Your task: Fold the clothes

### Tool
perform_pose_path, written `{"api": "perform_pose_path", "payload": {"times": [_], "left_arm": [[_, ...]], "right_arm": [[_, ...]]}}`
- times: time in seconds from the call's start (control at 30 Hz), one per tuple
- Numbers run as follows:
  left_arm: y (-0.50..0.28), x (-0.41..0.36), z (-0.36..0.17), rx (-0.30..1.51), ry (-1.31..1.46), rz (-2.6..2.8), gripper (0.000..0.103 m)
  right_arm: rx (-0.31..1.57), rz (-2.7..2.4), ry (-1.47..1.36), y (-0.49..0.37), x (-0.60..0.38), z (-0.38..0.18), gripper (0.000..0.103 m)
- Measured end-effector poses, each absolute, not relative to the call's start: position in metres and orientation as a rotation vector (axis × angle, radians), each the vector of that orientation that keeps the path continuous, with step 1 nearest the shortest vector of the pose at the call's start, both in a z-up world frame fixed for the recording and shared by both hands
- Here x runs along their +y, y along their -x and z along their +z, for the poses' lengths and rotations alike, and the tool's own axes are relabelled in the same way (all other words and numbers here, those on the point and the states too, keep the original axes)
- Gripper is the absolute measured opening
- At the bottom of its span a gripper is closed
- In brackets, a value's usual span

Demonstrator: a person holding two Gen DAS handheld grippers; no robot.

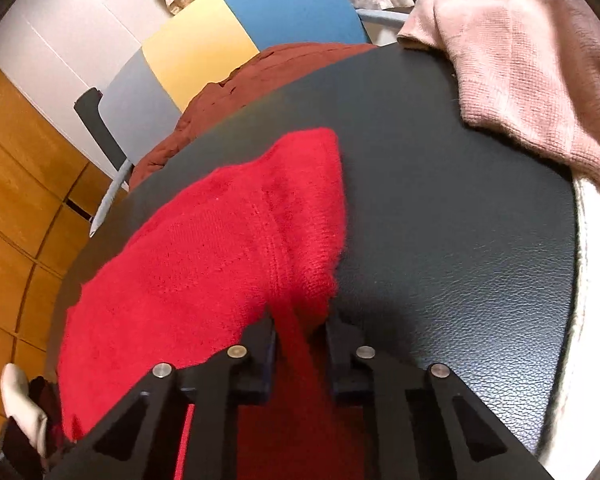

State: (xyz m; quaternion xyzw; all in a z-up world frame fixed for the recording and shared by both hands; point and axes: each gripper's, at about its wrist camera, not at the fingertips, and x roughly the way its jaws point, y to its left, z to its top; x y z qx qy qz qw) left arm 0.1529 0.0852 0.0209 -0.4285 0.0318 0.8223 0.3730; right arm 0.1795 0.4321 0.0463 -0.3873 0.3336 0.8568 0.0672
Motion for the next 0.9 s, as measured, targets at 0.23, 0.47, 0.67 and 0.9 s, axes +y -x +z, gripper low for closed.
{"api": "perform_pose_path", "payload": {"times": [0.23, 0.47, 0.67, 0.9], "left_arm": [[-0.156, 0.071, 0.024, -0.017, 1.102, 2.120, 0.023], [-0.141, -0.006, 0.051, -0.103, 1.055, 2.307, 0.023], [-0.124, -0.078, 0.033, -0.061, 1.127, 2.419, 0.023], [-0.123, -0.080, 0.021, -0.012, 1.081, 2.389, 0.023]], "right_arm": [[1.221, 2.610, 1.122, -0.180, 0.431, 0.065, 0.016], [1.361, 2.686, 1.079, -0.175, 0.405, 0.115, 0.016], [1.350, 2.827, 1.121, -0.152, 0.341, 0.163, 0.015], [1.414, 2.976, 1.276, -0.116, 0.230, 0.185, 0.012]]}}
